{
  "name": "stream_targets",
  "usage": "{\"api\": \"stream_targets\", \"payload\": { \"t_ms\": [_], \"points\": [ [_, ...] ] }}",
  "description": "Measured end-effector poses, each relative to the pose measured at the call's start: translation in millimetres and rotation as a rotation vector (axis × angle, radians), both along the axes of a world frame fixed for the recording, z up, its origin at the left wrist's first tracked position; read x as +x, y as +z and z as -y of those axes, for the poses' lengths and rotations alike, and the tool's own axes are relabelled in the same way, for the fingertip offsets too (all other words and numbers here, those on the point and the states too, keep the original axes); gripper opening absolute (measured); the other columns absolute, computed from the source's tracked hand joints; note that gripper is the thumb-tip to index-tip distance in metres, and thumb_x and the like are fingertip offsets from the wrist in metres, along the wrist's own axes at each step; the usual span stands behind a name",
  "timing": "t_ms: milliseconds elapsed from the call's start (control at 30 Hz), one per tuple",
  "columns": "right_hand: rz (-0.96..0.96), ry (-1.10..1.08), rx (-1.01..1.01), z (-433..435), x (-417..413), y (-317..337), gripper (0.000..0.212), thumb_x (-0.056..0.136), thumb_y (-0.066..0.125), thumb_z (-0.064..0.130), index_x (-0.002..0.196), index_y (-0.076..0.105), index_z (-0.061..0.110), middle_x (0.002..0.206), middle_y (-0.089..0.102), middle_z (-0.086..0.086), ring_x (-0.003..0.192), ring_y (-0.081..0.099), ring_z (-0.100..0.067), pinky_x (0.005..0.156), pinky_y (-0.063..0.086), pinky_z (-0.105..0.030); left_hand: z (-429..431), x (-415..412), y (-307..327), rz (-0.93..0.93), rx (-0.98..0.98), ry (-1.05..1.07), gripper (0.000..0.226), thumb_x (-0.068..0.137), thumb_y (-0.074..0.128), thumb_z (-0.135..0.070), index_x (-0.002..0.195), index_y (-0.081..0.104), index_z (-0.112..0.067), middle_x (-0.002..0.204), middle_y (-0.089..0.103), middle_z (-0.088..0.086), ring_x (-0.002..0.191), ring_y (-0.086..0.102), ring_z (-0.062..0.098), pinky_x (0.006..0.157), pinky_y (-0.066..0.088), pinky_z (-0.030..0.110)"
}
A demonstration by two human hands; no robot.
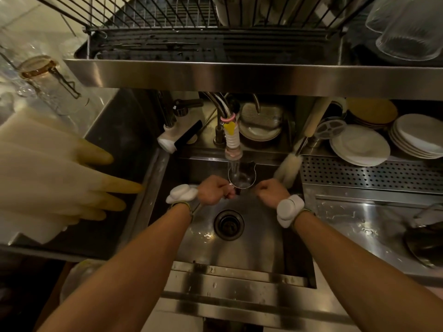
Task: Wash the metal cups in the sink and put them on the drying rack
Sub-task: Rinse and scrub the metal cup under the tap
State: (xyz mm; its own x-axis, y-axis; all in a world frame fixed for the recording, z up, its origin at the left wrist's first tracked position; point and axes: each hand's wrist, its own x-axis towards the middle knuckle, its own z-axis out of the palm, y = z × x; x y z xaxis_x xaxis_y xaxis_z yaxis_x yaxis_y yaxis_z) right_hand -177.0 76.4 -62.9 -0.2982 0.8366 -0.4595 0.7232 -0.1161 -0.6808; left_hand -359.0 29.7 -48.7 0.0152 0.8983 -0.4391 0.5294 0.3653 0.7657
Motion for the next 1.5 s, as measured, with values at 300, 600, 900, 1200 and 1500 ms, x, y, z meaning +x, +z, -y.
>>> {"api": "stream_targets", "payload": {
  "t_ms": [300, 600, 900, 1200, 1500],
  "points": [
    [-0.003, -0.018, -0.021, 6, 11, -1, 0.024, 0.092, 0.055, 0.013, 0.110, 0.070, 0.006, 0.108, 0.069, -0.015, 0.089, 0.060, -0.022, 0.080, 0.047, -0.030, -3, -13, -1, -0.032, -0.025, 0.000, 0.027, 0.099, 0.047, -0.014, 0.092, 0.068, 0.001, 0.066, 0.059, 0.001, 0.060, 0.053, 0.006, 0.062, 0.042, 0.016],
    [0.022, 0.006, -0.002, 7, 15, 2, 0.022, 0.092, 0.054, 0.010, 0.106, 0.070, 0.003, 0.095, 0.066, -0.011, 0.085, 0.059, -0.021, 0.080, 0.049, -0.034, -9, -13, -5, -0.078, 0.000, 0.032, 0.026, 0.098, 0.049, -0.015, 0.088, 0.069, -0.002, 0.063, 0.058, -0.001, 0.057, 0.052, 0.007, 0.066, 0.042, 0.023],
    [0.017, -0.001, -0.017, 4, 15, -3, 0.022, 0.090, 0.054, 0.008, 0.103, 0.071, 0.004, 0.107, 0.068, -0.016, 0.088, 0.059, -0.022, 0.087, 0.051, -0.038, -9, -19, -2, -0.090, -0.004, 0.012, 0.027, 0.098, 0.049, -0.015, 0.079, 0.066, -0.007, 0.061, 0.057, -0.002, 0.056, 0.049, 0.005, 0.063, 0.040, 0.022],
    [0.024, -0.003, -0.003, 7, 19, -4, 0.024, 0.091, 0.053, 0.010, 0.105, 0.071, 0.002, 0.110, 0.067, -0.019, 0.091, 0.061, -0.028, 0.089, 0.053, -0.042, -8, -15, -3, -0.037, 0.009, 0.012, 0.027, 0.098, 0.048, -0.014, 0.076, 0.063, -0.010, 0.061, 0.056, 0.000, 0.057, 0.047, 0.009, 0.062, 0.039, 0.023],
    [0.017, 0.014, -0.011, 10, 12, -4, 0.023, 0.090, 0.056, 0.014, 0.105, 0.072, 0.007, 0.091, 0.063, -0.006, 0.088, 0.060, -0.024, 0.085, 0.051, -0.038, -3, -17, -8, -0.071, 0.024, 0.058, 0.032, 0.097, 0.050, -0.013, 0.067, 0.061, -0.015, 0.058, 0.056, 0.000, 0.043, 0.047, -0.001, 0.057, 0.038, 0.018]
  ]
}}
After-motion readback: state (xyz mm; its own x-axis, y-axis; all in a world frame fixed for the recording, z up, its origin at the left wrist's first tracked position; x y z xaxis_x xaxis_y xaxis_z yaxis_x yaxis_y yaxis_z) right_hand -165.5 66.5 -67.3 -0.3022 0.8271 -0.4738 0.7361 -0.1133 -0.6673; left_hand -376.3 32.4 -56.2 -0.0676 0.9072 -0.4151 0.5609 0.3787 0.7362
